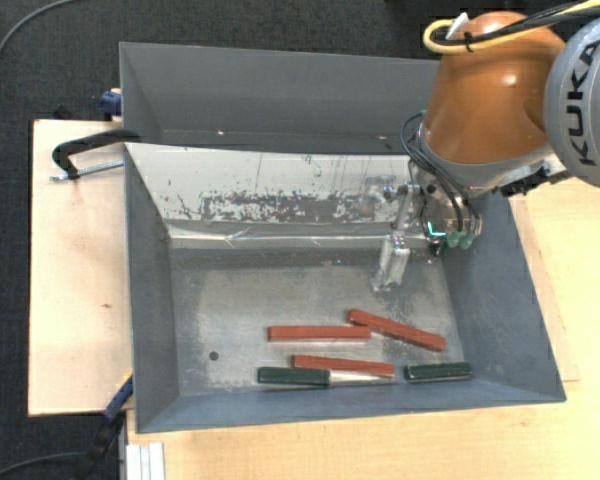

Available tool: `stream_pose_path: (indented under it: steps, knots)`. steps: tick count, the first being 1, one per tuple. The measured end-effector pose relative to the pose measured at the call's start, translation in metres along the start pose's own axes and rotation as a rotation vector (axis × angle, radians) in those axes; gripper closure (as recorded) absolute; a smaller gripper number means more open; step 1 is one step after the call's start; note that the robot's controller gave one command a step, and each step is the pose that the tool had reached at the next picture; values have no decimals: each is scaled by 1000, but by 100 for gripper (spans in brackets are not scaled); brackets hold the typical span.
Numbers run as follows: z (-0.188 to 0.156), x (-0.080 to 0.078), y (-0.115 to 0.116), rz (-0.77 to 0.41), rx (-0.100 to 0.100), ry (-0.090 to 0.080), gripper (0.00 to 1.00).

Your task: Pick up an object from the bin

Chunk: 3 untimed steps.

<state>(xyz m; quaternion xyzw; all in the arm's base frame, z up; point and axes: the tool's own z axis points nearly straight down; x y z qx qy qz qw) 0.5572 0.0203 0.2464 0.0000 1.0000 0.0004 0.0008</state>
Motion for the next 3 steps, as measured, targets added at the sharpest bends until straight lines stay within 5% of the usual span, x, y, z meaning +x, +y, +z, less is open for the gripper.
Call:
stream_pose_path:
  steps: [1, 2, 3]
  knots:
    - [177, 27, 6, -128, 0, 4, 0]
    - [176, 26, 6, -127, -1, 1, 100]
    - [36, 28, 6, -139, 0, -13, 100]
